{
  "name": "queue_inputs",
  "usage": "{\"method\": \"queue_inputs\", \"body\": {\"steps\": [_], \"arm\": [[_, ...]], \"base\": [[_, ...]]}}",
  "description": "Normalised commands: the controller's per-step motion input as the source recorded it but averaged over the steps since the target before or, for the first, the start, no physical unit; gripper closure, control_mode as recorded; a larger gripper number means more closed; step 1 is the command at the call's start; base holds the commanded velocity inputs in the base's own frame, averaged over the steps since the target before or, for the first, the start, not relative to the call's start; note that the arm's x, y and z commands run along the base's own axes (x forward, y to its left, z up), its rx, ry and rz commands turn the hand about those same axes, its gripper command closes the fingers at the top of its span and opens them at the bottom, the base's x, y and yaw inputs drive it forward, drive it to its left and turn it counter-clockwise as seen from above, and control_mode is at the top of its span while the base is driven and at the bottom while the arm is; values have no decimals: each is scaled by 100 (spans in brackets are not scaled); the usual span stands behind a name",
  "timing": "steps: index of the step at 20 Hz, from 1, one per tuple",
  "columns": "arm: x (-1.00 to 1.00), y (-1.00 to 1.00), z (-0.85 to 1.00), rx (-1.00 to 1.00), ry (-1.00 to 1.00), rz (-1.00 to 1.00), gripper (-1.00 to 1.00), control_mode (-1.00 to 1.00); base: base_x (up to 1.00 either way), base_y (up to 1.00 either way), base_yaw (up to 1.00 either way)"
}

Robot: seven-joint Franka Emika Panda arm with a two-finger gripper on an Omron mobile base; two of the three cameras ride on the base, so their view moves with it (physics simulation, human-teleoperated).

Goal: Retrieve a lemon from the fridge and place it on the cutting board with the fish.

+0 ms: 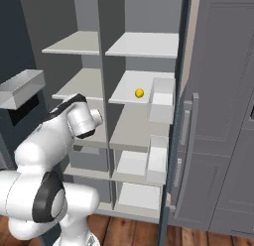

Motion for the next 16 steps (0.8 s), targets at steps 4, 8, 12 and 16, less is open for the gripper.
{"method": "queue_inputs", "body": {"steps": [4, 8, 12, 16], "arm": [[0, -100, -3, -13, -5, 0, -100, -100], [0, -100, -16, -29, -3, 0, -100, -100], [0, -72, -26, -47, -6, 0, -100, -100], [-6, -3, -34, -69, -10, 0, -100, -100]], "base": [[0, 0, 0], [0, 0, 0], [0, 0, 0], [0, 0, 0]]}}
